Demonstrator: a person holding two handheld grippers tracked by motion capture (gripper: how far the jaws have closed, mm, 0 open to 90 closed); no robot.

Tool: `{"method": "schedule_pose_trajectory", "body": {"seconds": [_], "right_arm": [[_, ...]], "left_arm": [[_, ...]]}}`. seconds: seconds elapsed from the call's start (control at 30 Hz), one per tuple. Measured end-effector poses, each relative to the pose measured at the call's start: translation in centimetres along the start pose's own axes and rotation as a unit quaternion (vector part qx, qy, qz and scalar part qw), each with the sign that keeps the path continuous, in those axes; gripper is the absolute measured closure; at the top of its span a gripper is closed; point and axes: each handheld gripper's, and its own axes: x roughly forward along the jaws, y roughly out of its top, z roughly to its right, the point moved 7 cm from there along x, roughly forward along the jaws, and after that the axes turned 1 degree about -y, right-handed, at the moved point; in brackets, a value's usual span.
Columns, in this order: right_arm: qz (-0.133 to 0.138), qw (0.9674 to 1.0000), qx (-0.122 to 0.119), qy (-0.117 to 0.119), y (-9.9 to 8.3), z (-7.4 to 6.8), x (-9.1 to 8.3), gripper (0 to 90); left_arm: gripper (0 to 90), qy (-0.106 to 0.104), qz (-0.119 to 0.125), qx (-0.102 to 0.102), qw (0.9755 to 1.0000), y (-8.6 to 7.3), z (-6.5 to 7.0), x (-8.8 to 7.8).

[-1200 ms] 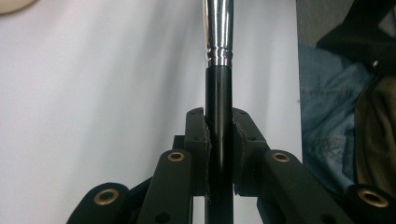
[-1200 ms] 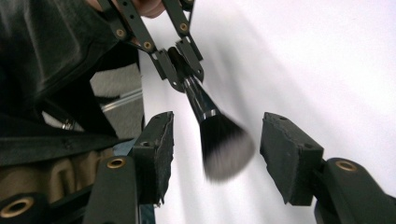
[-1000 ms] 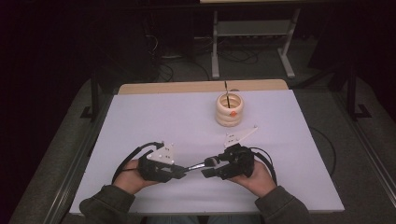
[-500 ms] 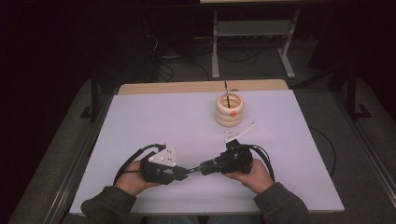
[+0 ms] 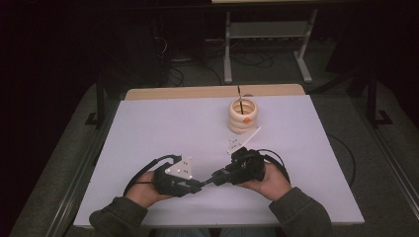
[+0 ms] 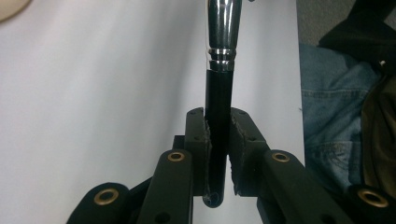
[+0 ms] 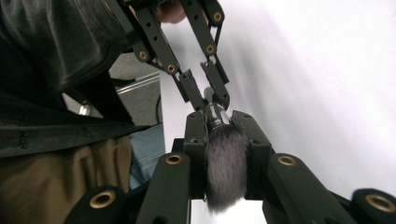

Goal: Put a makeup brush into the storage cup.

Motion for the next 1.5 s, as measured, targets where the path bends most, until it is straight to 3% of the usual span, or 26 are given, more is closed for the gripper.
{"method": "schedule_pose_trajectory", "body": {"seconds": [0.03, 0.07, 0.13, 0.17, 0.27, 0.37, 0.6, 0.87, 1.03, 1.17, 1.3, 1.37, 1.5], "right_arm": [[0.009, 0.9999, 0.009, 0.005, 0.1, -0.1, -0.1, 71.5], [0.026, 0.9996, 0.014, 0.0, 0.2, 0.0, -0.4, 60.1], [0.036, 0.9992, 0.019, -0.002, 0.3, 0.1, -0.5, 58.7], [0.068, 0.9973, 0.027, 0.004, 0.1, 0.2, -0.8, 54.7], [0.102, 0.9941, 0.036, -0.003, -0.4, 0.3, -1.0, 51.3], [0.122, 0.9916, 0.04, -0.013, -0.8, 0.4, -0.9, 51.1], [0.135, 0.9895, 0.042, -0.028, -0.8, 0.5, -0.3, 54.7], [0.153, 0.9862, 0.05, -0.037, -0.5, 0.9, -0.6, 64.9], [0.163, 0.9843, 0.055, -0.038, -0.5, 1.1, -0.9, 70.7], [0.173, 0.9827, 0.064, -0.019, -0.3, 1.1, -1.1, 75.9], [0.165, 0.9837, 0.07, -0.011, -0.4, 1.2, -1.1, 76.4], [0.156, 0.985, 0.072, -0.019, -0.5, 1.4, -1.4, 76.5], [0.135, 0.9876, 0.071, -0.04, -0.6, 1.8, -2.2, 76.6]], "left_arm": [[79.0, 0.004, 0.007, -0.006, 0.9999, 0.1, -0.1, -0.1], [79.1, 0.007, 0.008, -0.008, 0.9999, 0.1, -0.1, -0.1], [79.1, 0.011, 0.012, -0.012, 0.9998, 0.0, -0.2, -0.2], [79.0, 0.014, 0.016, -0.013, 0.9997, 0.0, -0.4, -0.3], [79.1, 0.015, 0.028, -0.023, 0.9992, 0.0, -0.6, -0.5], [79.2, 0.02, 0.039, -0.034, 0.9985, 0.1, -0.9, -0.6], [79.1, 0.017, 0.051, -0.05, 0.9973, 0.8, -1.2, -0.4], [79.2, 0.014, 0.056, -0.06, 0.9965, 1.7, -1.4, 0.0], [79.2, 0.016, 0.059, -0.06, 0.9963, 2.0, -1.4, 0.1], [79.1, 0.017, 0.055, -0.054, 0.9969, 2.3, -1.3, 0.3], [77.4, 0.02, 0.05, -0.056, 0.997, 2.1, -1.3, 0.4], [70.4, 0.025, 0.045, -0.053, 0.9973, 2.0, -1.3, 0.4], [65.9, 0.025, 0.048, -0.062, 0.9966, 1.7, -1.3, 0.2]]}}
